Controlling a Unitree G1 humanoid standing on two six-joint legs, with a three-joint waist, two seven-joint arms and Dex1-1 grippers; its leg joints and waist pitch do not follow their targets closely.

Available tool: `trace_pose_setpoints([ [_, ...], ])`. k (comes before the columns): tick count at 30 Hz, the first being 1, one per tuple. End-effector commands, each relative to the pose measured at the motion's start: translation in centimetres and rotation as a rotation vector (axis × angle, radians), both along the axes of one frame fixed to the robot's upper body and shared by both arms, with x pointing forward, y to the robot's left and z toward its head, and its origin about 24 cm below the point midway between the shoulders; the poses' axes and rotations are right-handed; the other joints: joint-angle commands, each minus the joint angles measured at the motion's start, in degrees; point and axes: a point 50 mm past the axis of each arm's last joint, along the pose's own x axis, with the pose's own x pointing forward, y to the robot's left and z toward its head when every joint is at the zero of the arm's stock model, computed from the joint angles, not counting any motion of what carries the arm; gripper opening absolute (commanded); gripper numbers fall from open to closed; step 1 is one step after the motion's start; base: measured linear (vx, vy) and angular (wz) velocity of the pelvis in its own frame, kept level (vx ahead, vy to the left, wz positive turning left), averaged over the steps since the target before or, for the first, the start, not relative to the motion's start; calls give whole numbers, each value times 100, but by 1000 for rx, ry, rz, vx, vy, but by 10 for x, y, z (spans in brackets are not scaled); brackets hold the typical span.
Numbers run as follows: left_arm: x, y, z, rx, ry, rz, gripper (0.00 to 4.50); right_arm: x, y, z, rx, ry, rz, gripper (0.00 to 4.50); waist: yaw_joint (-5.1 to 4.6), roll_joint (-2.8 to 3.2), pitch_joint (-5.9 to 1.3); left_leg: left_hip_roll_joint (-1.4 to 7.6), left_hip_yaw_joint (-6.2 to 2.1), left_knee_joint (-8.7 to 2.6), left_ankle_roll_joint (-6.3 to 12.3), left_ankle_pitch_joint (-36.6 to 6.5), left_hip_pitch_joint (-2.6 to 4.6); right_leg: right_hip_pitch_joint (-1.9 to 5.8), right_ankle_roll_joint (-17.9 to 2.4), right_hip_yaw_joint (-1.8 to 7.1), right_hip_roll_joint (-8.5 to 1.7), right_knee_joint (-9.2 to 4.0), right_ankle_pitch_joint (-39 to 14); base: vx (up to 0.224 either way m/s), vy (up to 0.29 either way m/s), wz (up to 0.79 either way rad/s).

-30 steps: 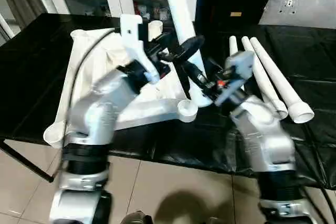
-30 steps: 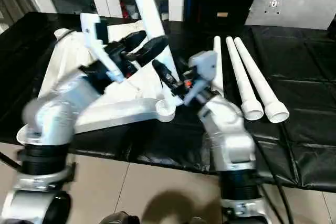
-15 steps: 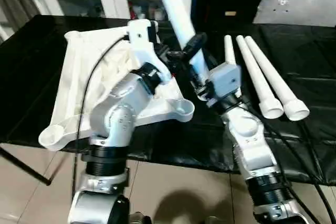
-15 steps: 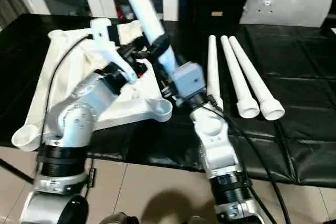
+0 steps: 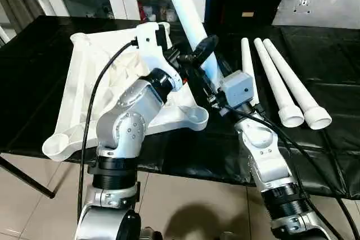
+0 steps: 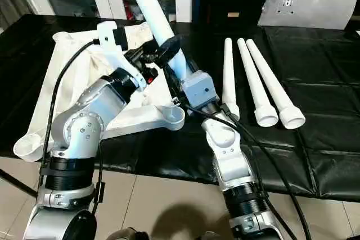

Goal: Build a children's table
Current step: Insert table leg to table base

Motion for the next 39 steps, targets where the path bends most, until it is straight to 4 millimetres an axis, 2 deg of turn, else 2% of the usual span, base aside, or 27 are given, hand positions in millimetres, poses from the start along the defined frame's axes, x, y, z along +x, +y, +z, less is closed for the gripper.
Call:
trace_pose_setpoints([
  [1, 1, 1, -4, 4, 9, 5, 416, 1, 5, 7, -1, -42, 15, 184, -31, -49, -435, 358, -150, -395, 564, -645, 113, 256, -1373, 254, -444, -465, -26, 0, 0, 0],
  [8, 2, 2, -6, 48, -10, 9, 416, 1, 7, 8, -7, -53, 26, 184, -41, -47, -432, 351, -150, -400, 534, -713, 114, 256, -1358, 257, -440, -474, -70, 0, 0, 0],
  [10, 2, 1, -4, 69, -51, 10, 416, 0, 7, 7, -7, -53, 31, 184, -37, -29, -436, 361, -159, -405, 535, -686, 113, 261, -1346, 258, -449, -469, -48, 0, 0, 0],
  [17, -2, -2, -6, 185, -162, -17, 416, 1, 8, 6, -4, -39, 50, 184, -42, -41, -435, 376, -156, -417, 529, -699, 118, 260, -1367, 260, -454, -458, 19, 0, 0, 0],
  [25, 1, 6, -4, 219, -257, 28, 416, 1, 12, 1, -11, -18, 80, 184, -49, -42, -432, 375, -161, -427, 486, -761, 117, 257, -1368, 268, -455, -468, -1, 0, 0, 0],
  [32, 1, 10, -7, 343, -351, 33, 416, 1, 12, -3, -16, -3, 85, 184, -44, -34, -441, 388, -156, -429, 473, -733, 130, 249, -1394, 269, -466, -439, 117, 0, 0, 0],
  [33, 1, 11, -8, 361, -362, 34, 388, 1, 12, -3, -16, -1, 85, 184, -44, -34, -437, 389, -159, -435, 473, -756, 127, 252, -1377, 269, -467, -445, 76, 0, 0, 0],
  [36, 1, 10, -11, 403, -381, 31, 378, 1, 12, -3, -18, 1, 85, 184, -47, -28, -438, 388, -158, -435, 445, -774, 127, 254, -1373, 272, -472, -443, 66, 0, 0, 0],
  [39, 1, 10, -13, 422, -390, 25, 347, 1, 12, -4, -19, 1, 87, 184, -47, -31, -444, 387, -157, -433, 443, -757, 131, 252, -1389, 273, -470, -438, 124, 0, 0, 0],
])
